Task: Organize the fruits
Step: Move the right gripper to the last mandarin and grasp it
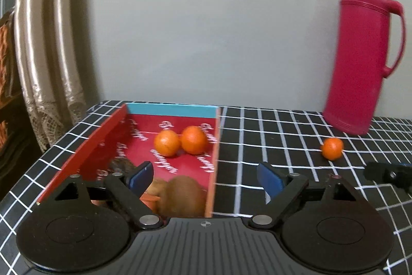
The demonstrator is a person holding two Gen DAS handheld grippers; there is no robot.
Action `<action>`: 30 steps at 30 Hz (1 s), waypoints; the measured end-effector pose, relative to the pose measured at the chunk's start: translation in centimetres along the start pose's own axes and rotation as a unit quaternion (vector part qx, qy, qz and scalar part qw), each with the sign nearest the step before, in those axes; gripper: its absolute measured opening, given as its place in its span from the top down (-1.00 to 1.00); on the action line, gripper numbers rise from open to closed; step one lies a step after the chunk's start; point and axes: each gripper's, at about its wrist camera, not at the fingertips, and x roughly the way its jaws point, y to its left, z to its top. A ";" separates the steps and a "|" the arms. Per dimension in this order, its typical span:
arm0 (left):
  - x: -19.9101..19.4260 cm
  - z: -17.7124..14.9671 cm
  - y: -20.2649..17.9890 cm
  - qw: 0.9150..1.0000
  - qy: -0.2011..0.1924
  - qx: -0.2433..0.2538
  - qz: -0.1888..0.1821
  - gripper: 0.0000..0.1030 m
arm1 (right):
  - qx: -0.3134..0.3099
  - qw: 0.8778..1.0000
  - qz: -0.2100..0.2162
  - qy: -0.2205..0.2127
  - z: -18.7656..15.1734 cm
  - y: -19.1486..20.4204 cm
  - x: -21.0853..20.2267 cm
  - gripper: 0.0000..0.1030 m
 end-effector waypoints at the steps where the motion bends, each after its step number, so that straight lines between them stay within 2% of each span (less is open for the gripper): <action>1: -0.2 -0.1 -0.5 1.000 0.001 0.003 -0.005 -0.70 | 0.002 1.000 -0.004 0.000 0.0 -0.4 -0.1 -0.62; 7: -0.9 -0.8 -3.7 0.999 0.003 0.028 -0.035 -0.72 | 0.005 1.000 -0.019 0.000 -0.1 -1.8 -0.6 -0.62; 15: -1.6 -1.6 -7.0 0.997 0.007 0.045 -0.056 -0.72 | -0.009 1.000 -0.029 -0.002 -0.6 -2.4 -2.0 -0.62; 24: -1.5 -2.4 -9.1 0.996 0.013 0.068 -0.062 -0.72 | 0.003 0.999 -0.044 -0.006 -0.8 -4.3 -3.2 -0.62; 30: -0.2 -2.0 -8.8 0.996 0.025 0.064 -0.049 -0.72 | -0.004 0.999 -0.042 0.001 -0.4 -3.5 -1.5 -0.62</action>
